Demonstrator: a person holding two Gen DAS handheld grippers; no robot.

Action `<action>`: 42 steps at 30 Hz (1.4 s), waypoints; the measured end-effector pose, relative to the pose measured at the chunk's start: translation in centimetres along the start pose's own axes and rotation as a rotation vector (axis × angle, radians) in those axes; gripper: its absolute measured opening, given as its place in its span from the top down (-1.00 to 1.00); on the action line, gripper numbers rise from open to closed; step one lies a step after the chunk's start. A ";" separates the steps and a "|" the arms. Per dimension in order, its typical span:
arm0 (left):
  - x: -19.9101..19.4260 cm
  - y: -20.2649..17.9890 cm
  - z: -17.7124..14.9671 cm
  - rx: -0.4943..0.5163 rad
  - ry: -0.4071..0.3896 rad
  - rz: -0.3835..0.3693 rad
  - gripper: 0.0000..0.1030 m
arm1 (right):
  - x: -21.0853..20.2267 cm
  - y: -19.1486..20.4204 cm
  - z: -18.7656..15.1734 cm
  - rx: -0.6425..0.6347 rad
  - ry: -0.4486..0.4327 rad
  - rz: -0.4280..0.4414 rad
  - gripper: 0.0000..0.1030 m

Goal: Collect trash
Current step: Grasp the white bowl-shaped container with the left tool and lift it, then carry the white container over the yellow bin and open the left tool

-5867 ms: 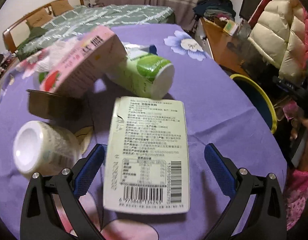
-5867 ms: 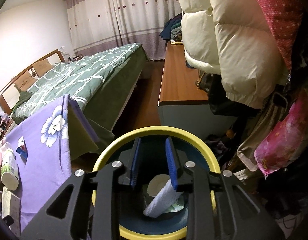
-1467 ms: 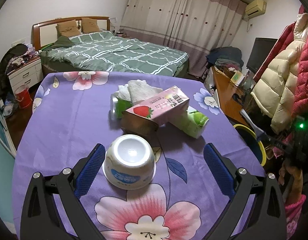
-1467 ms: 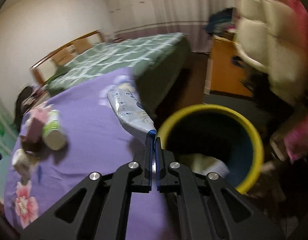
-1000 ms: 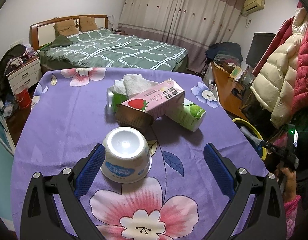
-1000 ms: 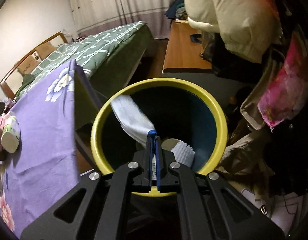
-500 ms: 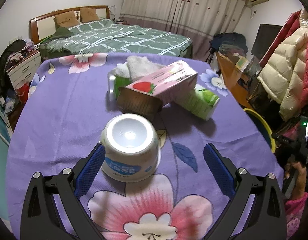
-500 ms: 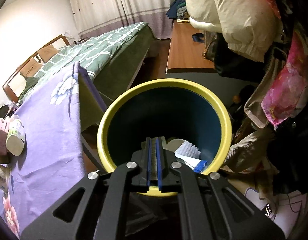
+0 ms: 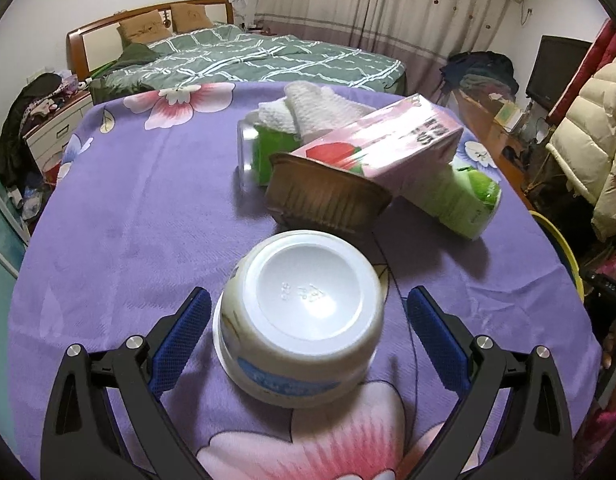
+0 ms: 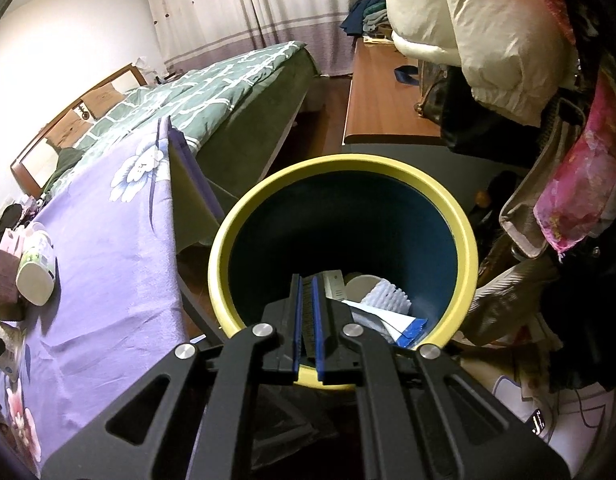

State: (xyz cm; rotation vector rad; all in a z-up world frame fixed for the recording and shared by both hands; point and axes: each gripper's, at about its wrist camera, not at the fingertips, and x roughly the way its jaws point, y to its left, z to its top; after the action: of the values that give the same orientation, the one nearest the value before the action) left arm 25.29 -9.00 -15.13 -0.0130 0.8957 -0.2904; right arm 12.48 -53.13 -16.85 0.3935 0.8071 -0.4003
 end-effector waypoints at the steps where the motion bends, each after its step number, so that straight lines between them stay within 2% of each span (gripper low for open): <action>1: 0.4 0.0 0.1 0.003 0.007 0.000 -0.78 | 0.1 0.0 0.0 0.000 0.002 0.001 0.90; 5: 0.8 0.2 0.2 0.011 0.003 0.021 -0.60 | 0.2 0.1 -0.1 -0.002 0.007 0.003 0.90; 11: 0.2 0.4 0.0 0.007 0.004 0.006 -0.58 | 0.2 0.0 -0.1 0.004 0.006 0.014 0.90; 18: -3.8 -1.2 -0.8 0.032 -0.021 -0.040 -0.58 | -0.3 -0.2 -0.2 0.010 -0.005 0.030 0.90; 22: -5.9 -4.0 -0.3 0.087 -0.055 -0.087 -0.58 | -0.7 -0.9 -0.5 0.021 -0.014 0.032 0.90; 28: -6.6 -11.0 1.3 0.206 -0.083 -0.189 -0.58 | -2.1 -2.8 -0.9 0.038 -0.045 0.000 0.90; 37: -3.3 -24.9 3.7 0.378 -0.036 -0.358 -0.58 | -3.3 -7.2 -1.4 0.074 -0.065 -0.048 0.89; 42: -0.2 -31.7 4.5 0.434 0.016 -0.422 -0.58 | -3.4 -8.9 -1.7 0.088 -0.061 -0.049 0.69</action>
State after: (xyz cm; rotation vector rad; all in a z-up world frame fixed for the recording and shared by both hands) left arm 20.95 -39.90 -7.96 0.2045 0.8255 -0.8754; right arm 5.03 -59.29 -16.99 0.4418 0.7423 -0.4923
